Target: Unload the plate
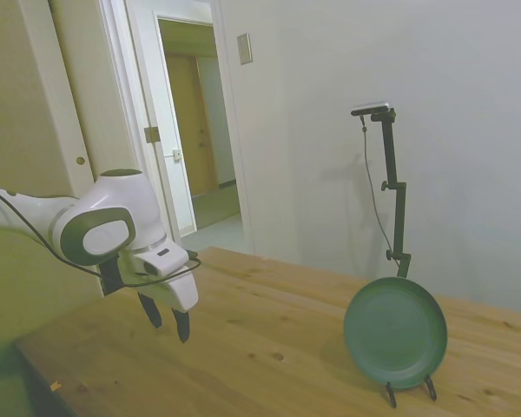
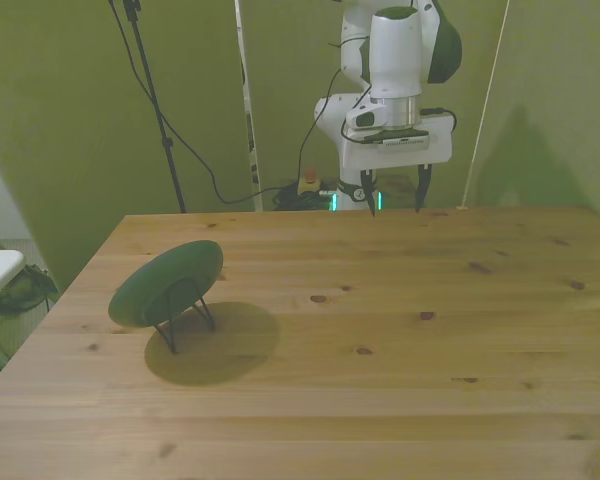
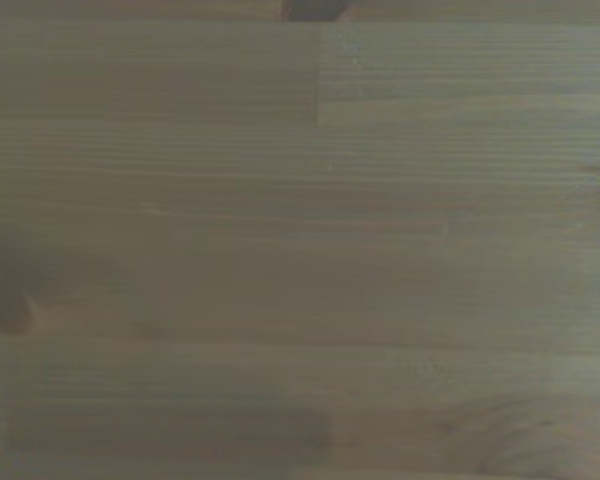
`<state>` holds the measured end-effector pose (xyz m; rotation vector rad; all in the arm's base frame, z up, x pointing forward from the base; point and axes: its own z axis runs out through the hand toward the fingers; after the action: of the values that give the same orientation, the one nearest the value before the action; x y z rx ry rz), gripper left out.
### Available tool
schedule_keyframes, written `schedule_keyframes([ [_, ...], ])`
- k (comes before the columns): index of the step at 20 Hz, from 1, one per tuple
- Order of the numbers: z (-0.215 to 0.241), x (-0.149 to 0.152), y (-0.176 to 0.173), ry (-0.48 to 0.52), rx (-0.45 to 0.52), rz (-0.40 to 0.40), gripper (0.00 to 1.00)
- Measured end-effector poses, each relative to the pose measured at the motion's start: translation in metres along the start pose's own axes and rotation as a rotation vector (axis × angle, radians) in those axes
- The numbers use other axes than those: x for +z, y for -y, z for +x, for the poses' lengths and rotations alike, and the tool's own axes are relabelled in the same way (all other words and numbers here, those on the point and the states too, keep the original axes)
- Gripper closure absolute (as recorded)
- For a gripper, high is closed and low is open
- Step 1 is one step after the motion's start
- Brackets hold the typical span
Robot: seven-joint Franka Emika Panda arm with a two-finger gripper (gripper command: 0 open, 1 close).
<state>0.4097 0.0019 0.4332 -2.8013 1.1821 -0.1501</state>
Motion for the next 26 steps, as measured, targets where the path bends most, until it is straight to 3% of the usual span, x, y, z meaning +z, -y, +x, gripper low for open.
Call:
schedule_keyframes([
  [4, 0.014, -0.01, -0.002, -0.055, 0.055, -0.007, 0.0],
  [16, 0.193, -0.13, -0.056, -0.279, 0.347, 0.107, 0.0],
  [20, 0.245, -0.14, -0.066, -0.272, 0.401, 0.072, 0.0],
  [26, 0.27, -0.143, -0.073, -0.283, 0.465, 0.104, 0.0],
])
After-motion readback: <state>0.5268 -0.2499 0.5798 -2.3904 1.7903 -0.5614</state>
